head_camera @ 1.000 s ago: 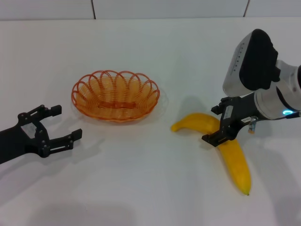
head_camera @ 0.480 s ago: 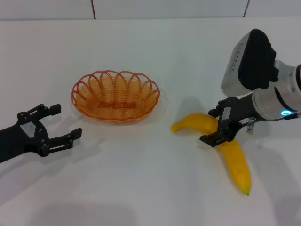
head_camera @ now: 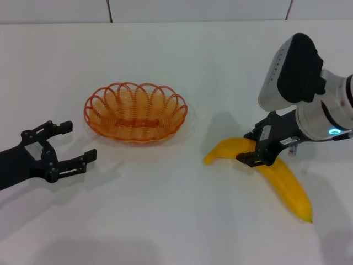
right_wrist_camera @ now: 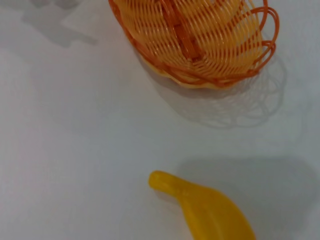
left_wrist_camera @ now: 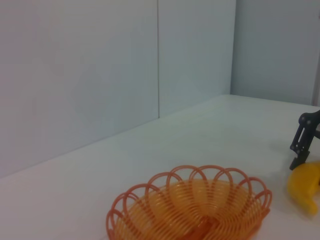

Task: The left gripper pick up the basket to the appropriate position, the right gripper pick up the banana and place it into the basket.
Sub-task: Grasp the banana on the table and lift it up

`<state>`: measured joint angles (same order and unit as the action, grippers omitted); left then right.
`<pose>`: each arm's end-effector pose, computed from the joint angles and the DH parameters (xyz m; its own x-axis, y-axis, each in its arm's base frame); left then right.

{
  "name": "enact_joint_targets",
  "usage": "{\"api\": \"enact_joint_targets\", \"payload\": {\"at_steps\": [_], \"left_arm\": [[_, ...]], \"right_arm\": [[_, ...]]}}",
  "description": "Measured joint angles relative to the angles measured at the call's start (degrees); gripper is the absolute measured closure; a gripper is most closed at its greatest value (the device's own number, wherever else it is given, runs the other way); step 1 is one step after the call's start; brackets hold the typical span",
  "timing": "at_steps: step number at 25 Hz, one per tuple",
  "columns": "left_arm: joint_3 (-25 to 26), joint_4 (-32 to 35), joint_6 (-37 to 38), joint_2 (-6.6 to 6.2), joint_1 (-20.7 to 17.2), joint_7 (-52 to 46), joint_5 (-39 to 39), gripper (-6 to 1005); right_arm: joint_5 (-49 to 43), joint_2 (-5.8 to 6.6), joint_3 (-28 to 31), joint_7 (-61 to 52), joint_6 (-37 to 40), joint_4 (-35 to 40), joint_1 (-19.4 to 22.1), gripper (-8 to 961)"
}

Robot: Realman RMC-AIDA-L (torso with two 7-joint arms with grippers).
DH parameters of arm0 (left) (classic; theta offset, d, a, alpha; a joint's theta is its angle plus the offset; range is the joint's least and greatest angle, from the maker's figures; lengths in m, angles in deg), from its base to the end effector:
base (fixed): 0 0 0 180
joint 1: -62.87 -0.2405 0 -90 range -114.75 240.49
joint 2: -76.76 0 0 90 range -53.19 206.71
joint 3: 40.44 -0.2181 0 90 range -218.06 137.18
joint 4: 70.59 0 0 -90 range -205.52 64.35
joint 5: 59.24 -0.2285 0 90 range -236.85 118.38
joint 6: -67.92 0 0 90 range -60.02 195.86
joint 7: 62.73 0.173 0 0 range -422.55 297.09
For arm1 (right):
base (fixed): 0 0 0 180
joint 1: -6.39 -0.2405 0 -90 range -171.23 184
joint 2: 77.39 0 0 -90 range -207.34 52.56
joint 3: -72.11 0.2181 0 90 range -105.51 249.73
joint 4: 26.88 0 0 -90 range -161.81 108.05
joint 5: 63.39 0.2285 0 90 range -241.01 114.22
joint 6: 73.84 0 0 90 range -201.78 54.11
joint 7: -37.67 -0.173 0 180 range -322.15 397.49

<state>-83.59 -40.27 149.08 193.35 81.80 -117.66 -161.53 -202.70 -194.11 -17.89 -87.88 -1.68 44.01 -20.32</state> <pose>-0.3069 0.3045 -0.0025 0.8514 0.1891 0.4893 0.4194 -0.8057 -0.4184 0.1974 0.3513 -0.0480 0.8913 -0.3809 0.2460 -0.2870 -0.8940 -0.3442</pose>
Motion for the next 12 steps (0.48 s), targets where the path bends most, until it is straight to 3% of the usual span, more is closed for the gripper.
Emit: {"api": "enact_joint_targets", "payload": {"at_steps": [5,12], "left_arm": [[0.0,0.0,0.0,0.02,0.0,0.0,0.0,81],[0.1,0.0,0.0,0.14,0.0,0.2,0.0,81]], "right_arm": [[0.2,0.0,0.1,0.0,0.0,1.3,0.1,428],[0.5,0.0,0.7,0.1,0.4,9.1,0.8,450]]}}
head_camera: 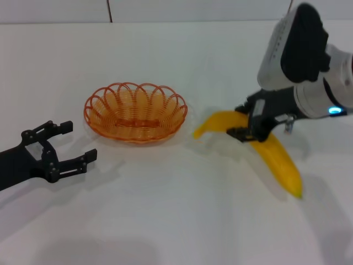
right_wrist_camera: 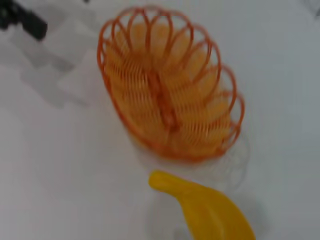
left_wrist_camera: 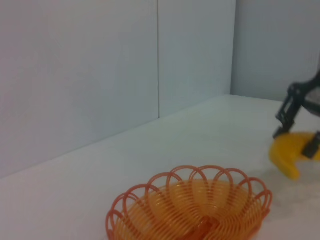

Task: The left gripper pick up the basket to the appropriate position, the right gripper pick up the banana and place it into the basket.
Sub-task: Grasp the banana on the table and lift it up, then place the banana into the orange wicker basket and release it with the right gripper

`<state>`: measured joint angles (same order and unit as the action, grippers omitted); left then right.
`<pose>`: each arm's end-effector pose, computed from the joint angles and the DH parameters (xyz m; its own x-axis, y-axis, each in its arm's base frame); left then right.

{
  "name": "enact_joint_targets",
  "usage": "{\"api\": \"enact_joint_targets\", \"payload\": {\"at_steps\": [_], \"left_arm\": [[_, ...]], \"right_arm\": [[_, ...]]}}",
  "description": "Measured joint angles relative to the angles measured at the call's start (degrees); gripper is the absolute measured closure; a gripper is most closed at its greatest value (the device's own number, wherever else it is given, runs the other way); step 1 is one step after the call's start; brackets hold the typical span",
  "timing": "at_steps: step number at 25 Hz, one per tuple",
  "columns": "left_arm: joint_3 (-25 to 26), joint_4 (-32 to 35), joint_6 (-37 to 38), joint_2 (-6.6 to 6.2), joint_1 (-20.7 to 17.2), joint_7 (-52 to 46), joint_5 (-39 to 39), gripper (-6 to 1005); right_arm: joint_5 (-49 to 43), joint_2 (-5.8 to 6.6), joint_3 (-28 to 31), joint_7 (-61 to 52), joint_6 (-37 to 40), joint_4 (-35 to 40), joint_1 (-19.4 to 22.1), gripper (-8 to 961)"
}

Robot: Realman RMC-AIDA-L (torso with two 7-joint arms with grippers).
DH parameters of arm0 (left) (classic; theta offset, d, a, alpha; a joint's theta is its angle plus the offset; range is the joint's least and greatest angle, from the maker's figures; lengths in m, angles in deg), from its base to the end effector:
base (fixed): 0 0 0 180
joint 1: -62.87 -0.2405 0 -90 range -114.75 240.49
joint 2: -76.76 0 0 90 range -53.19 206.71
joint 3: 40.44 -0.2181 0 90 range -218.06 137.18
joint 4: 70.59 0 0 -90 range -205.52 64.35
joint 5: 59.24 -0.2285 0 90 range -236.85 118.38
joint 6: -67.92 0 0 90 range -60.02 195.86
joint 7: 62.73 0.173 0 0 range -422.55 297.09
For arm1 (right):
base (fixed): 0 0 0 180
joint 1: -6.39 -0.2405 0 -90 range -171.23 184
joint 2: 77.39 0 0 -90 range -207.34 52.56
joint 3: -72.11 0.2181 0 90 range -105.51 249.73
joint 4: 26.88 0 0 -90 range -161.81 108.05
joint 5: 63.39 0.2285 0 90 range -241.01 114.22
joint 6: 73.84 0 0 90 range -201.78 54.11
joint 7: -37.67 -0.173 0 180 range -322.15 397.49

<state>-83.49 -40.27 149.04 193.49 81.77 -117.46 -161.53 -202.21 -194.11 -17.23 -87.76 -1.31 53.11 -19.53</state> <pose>-0.3067 0.3043 -0.0032 0.8513 0.1873 0.4901 0.4188 -0.8052 -0.4199 0.1581 0.3612 -0.0289 0.9407 -0.2836 0.1863 -0.1933 -0.8991 -0.3928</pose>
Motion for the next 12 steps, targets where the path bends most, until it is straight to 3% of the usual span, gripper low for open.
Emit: {"api": "enact_joint_targets", "payload": {"at_steps": [5,12], "left_arm": [[-0.1,0.0,0.0,0.13,0.0,0.6,0.0,81],[0.2,-2.6,0.0,0.25,1.3,3.2,0.4,81]], "right_arm": [[4.0,0.0,-0.2,3.0,-0.4,2.5,-2.7,448],[6.4,-0.04,-2.7,4.5,-1.8,-0.2,-9.7,448]]}}
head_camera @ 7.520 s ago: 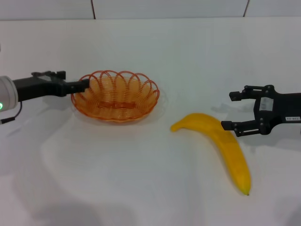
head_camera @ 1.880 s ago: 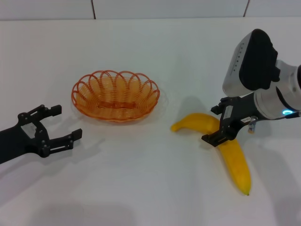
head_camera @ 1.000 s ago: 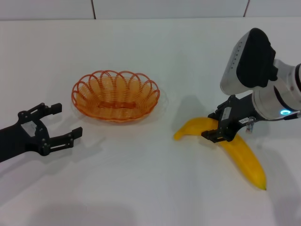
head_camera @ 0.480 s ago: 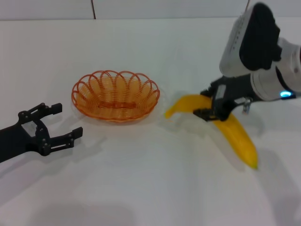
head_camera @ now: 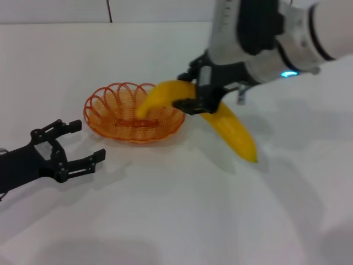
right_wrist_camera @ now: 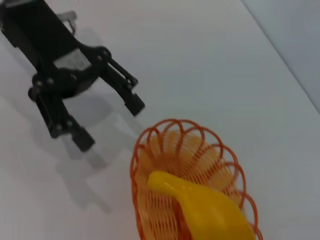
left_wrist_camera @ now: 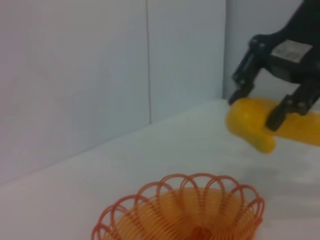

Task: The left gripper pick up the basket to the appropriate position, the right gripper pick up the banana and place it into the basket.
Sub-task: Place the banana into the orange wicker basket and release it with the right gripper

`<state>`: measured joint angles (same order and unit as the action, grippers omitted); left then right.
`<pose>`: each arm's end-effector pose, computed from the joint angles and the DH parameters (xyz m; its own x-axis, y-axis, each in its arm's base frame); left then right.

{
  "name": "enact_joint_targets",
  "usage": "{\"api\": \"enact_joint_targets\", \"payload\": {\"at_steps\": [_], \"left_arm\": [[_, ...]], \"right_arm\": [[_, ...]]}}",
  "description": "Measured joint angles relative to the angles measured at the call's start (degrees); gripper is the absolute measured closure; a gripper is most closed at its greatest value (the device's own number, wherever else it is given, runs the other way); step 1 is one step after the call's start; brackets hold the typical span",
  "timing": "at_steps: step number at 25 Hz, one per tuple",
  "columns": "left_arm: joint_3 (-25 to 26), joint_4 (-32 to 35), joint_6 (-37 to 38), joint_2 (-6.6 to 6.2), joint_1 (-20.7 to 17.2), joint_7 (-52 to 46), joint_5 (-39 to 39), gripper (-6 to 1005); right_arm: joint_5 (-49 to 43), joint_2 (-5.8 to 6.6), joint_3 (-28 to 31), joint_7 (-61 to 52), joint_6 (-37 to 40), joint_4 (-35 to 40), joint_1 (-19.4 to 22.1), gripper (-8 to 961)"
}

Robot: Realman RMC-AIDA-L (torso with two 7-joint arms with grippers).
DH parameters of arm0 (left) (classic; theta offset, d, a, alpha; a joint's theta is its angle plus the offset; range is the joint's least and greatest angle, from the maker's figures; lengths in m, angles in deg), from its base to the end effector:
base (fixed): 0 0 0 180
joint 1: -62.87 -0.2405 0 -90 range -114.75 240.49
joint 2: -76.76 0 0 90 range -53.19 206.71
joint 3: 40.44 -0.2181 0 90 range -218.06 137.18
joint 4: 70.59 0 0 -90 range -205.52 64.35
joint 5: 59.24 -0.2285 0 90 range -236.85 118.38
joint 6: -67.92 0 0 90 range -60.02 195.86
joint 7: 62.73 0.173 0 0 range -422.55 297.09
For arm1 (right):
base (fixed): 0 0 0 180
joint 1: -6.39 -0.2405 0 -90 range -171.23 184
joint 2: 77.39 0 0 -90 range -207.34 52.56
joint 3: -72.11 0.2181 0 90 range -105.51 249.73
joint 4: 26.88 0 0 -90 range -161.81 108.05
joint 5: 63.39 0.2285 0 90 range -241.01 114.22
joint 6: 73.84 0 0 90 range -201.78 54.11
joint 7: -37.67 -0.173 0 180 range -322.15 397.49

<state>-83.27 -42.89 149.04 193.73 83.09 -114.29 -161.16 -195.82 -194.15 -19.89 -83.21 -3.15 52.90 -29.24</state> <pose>-0.3011 0.3049 -0.0126 0.8549 0.1570 0.4945 0.3924 -0.8192 -0.4182 0.0765 0.3713 -0.0450 0.9912 -0.0194 0.1312 0.0244 -0.9456 -0.3244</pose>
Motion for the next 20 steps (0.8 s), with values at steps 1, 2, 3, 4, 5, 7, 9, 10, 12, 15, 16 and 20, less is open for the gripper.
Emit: {"api": "enact_joint_targets", "payload": {"at_steps": [1,2,3,4,5,7,9,10,12,15,16,20], "left_arm": [[0.1,-0.5,0.0,0.0,0.1,0.6,0.2,81],[0.1,-0.8,0.0,0.01,0.2,1.1,0.6,81],[0.0,-0.9,0.0,0.01,0.2,1.4,0.8,81],[0.0,-1.0,0.0,0.01,0.2,1.5,1.0,81],[-0.1,-1.0,0.0,0.01,0.2,1.5,1.1,81],[-0.1,-1.0,0.0,-0.02,0.2,1.4,1.2,81],[-0.1,-1.1,0.0,-0.03,0.2,1.3,1.2,81],[-0.1,-1.2,0.0,-0.04,0.2,1.3,1.2,81],[-0.2,-1.6,0.0,-0.05,0.3,1.3,1.2,81],[-0.2,-2.4,-0.2,-0.18,0.6,1.3,1.2,81],[-0.2,-2.5,-0.3,-0.2,0.6,1.3,1.2,81],[-0.3,-2.8,-0.5,-0.17,0.4,1.0,1.0,81]], "right_arm": [[0.0,-0.03,-0.6,-0.1,-0.7,-1.0,-1.3,448],[0.0,-0.08,-1.3,-0.2,-1.5,-2.1,-2.5,449],[0.0,-0.11,-1.9,-0.3,-2.4,-3.3,-3.8,450],[0.0,-0.15,-2.3,-0.3,-3.2,-4.4,-4.8,450],[0.0,-0.18,-2.7,-0.4,-3.7,-5.3,-5.8,450],[0.1,-0.29,-3.7,-0.4,-4.9,-7.1,-7.8,449],[0.1,-0.3,-4.6,-0.6,-6.3,-8.2,-9.0,449],[0.1,-0.3,-5.1,-0.8,-7.4,-8.7,-9.6,448],[0.2,-0.31,-5.9,-1.0,-9.2,-9.5,-10.5,448],[0.6,-0.4,-6.9,-1.0,-11.6,-10.6,-11.6,447],[0.9,-0.4,-7.4,-1.0,-12.6,-11.3,-12.0,448],[2.3,-0.44,-9.4,-1.0,-15.9,-15.2,-14.5,450]]}}
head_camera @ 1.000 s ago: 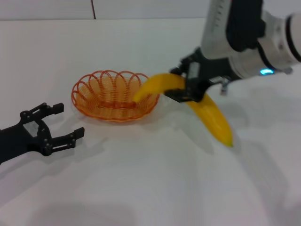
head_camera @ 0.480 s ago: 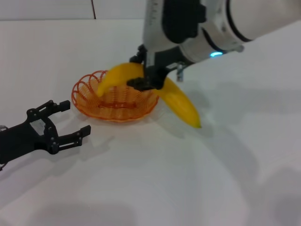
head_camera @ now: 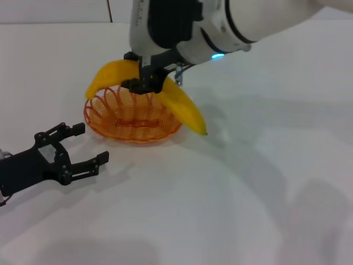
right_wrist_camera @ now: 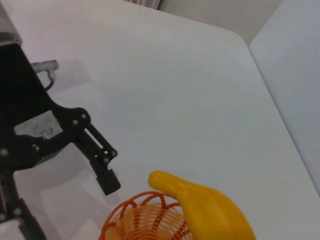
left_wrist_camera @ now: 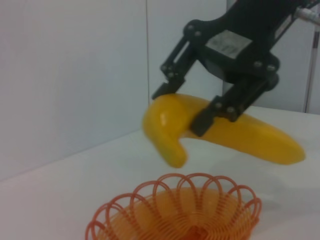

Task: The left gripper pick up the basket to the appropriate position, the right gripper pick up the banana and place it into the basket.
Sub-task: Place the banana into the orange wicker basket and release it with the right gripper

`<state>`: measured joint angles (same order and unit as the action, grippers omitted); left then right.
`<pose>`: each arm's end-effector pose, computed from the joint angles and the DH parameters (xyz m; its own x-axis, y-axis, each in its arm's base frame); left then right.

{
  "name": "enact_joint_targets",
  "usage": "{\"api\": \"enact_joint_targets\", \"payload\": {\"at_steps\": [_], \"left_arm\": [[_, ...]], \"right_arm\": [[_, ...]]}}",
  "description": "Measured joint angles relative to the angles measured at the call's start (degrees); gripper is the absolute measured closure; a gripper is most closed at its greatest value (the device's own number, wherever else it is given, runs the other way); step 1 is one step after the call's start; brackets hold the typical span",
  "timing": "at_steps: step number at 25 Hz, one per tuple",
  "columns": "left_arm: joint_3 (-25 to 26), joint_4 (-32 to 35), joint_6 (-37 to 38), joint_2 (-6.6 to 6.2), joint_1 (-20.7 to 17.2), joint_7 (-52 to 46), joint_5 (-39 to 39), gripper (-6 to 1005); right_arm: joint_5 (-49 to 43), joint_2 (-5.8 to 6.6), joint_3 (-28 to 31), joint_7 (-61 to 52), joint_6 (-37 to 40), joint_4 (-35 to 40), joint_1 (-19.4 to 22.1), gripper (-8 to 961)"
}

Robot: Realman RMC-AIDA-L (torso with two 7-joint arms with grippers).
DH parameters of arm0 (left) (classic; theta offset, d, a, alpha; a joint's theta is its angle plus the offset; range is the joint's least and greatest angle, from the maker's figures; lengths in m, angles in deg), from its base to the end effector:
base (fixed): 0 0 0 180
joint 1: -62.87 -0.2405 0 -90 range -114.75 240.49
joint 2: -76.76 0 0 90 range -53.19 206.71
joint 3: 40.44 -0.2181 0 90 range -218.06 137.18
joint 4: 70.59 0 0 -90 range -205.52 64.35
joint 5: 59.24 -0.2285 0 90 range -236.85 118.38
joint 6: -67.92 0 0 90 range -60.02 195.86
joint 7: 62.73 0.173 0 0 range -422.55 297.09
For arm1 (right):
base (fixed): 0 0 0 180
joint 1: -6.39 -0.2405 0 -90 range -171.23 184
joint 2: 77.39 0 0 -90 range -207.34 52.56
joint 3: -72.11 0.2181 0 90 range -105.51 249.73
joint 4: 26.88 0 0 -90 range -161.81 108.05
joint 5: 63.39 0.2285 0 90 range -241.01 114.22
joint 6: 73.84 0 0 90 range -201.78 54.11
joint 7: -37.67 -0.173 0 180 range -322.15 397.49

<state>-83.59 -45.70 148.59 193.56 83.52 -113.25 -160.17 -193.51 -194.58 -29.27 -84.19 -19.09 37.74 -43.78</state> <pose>-0.3017 0.3018 -0.0200 0.8430 0.1718 0.5098 0.4110 -0.8170 -0.4044 0.0278 0.3944 -0.1005 0.9822 0.1235 0.1413 0.1661 -0.9227 -0.3480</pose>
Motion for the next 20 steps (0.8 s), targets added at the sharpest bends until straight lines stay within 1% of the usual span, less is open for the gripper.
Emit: {"api": "enact_joint_targets", "payload": {"at_steps": [13,17,20], "left_arm": [[0.0,-0.5,-0.1,-0.05,0.1,-0.4,-0.3,81],[0.0,-0.5,0.0,-0.07,0.3,-0.4,-0.3,81],[-0.1,-0.5,0.1,-0.08,0.4,-0.4,-0.3,81]], "right_arm": [[2.7,-0.14,-5.5,0.0,-8.9,-10.8,-5.9,431],[3.8,-0.16,-7.0,0.0,-10.6,-14.7,-8.2,425],[3.9,-0.23,-7.6,0.0,-10.7,-16.0,-8.8,420]]}}
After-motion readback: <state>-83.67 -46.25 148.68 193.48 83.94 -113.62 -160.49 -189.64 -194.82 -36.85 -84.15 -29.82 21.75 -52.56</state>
